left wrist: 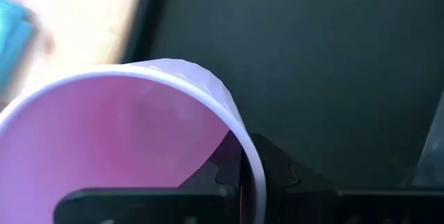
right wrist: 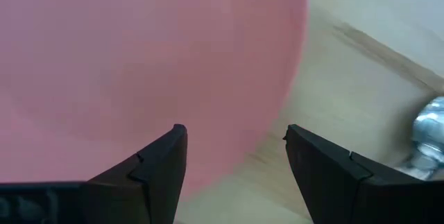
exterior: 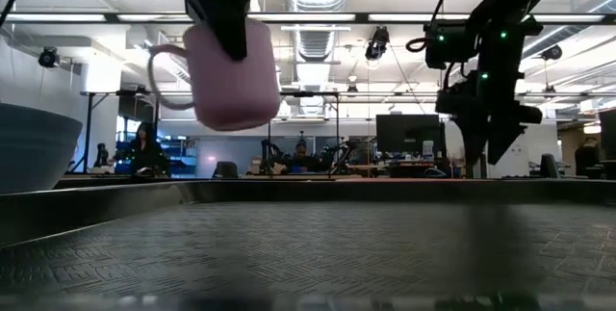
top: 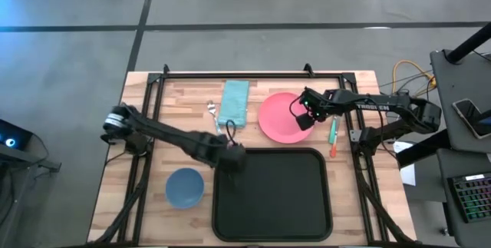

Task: Set up tray
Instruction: Put the pink cup on the top left of the black serving tray, then put the pink plate on the black serving tray to the bottom right of the pink cup, then put the blue bowl on the pink plate, then put the blue napkin on the black serving tray to the right of the pink plate

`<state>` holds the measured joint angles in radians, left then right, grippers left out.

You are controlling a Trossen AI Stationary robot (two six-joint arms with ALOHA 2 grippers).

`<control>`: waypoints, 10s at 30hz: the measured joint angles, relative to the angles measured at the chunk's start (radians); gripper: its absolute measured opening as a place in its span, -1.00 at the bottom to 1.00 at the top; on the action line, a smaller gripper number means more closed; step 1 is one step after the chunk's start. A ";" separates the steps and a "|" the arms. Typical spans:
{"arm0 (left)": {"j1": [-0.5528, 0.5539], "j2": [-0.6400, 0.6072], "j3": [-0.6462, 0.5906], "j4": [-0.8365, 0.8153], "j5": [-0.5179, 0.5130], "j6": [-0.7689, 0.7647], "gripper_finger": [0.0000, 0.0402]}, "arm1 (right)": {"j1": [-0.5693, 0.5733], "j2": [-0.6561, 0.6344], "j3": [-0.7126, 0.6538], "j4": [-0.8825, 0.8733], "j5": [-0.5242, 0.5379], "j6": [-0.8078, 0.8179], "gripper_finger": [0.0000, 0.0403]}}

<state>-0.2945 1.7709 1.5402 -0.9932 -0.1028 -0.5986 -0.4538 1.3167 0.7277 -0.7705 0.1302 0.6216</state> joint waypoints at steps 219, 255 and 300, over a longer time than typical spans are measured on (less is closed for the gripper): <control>-0.032 0.219 0.492 -0.212 -0.029 0.112 -1.00 | 0.775 -0.239 0.048 0.075 0.168 0.318 0.11; 0.036 0.548 0.602 -0.010 0.104 0.272 -0.74 | 0.809 -0.360 0.048 -0.071 0.279 0.424 0.11; 0.321 -0.498 -0.527 0.294 -0.270 -0.854 -0.29 | 0.793 -0.357 0.046 -0.252 0.341 0.847 0.11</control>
<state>0.0264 1.2728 1.0128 -0.6991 -0.3733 -1.4528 0.3393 0.9596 0.7738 -1.0228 0.4717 1.4687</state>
